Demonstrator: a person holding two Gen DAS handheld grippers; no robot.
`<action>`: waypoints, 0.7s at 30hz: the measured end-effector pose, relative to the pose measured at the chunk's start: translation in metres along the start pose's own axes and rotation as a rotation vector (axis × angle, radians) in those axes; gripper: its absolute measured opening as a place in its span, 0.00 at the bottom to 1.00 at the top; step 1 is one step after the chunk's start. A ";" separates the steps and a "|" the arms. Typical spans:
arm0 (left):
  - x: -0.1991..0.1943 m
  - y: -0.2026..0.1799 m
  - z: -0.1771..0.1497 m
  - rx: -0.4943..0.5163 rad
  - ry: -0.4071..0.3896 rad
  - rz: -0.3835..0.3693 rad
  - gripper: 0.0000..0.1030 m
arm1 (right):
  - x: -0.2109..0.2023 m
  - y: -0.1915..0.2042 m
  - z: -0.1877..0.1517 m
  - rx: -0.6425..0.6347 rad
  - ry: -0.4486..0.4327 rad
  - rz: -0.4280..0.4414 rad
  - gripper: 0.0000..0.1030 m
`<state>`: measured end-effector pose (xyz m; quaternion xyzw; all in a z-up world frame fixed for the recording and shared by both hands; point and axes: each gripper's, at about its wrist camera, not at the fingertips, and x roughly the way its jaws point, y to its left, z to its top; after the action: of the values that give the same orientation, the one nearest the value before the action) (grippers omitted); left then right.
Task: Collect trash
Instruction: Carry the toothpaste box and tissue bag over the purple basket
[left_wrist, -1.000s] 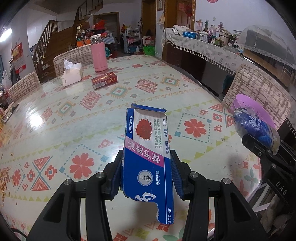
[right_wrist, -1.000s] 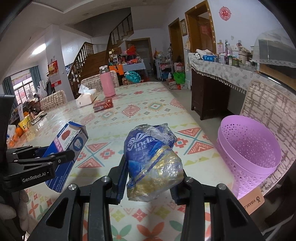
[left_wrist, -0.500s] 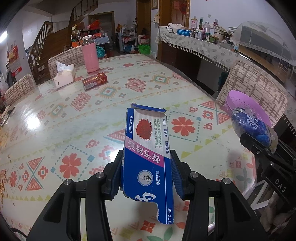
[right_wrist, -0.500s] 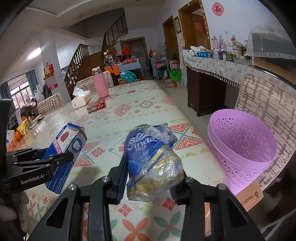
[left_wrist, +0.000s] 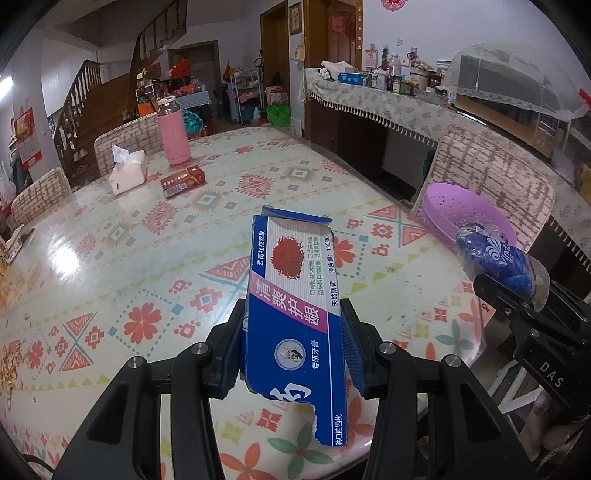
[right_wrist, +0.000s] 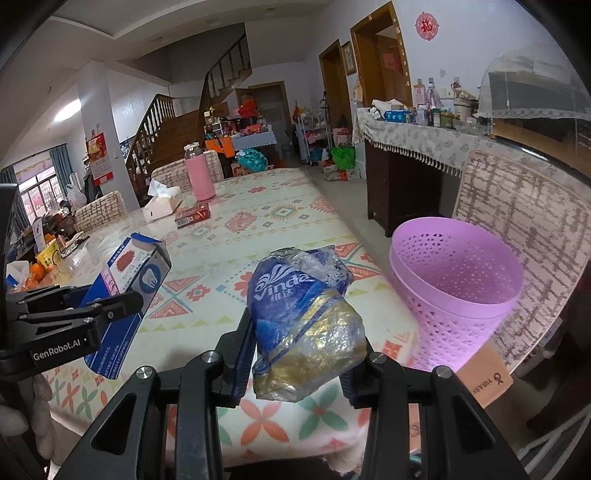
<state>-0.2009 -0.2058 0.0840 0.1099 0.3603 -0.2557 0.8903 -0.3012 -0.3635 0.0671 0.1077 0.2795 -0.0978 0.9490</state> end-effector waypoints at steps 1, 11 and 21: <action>-0.001 0.000 -0.001 -0.003 0.000 -0.003 0.45 | -0.004 -0.001 -0.001 -0.003 -0.005 -0.007 0.41; 0.019 0.000 -0.005 -0.010 0.063 -0.015 0.45 | -0.001 -0.001 0.011 -0.011 -0.003 0.045 0.41; 0.037 0.007 0.005 -0.049 0.123 0.029 0.45 | 0.036 -0.011 0.052 -0.009 0.026 0.110 0.41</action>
<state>-0.1717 -0.2159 0.0618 0.1086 0.4189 -0.2266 0.8726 -0.2482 -0.3916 0.0882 0.1198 0.2859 -0.0426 0.9498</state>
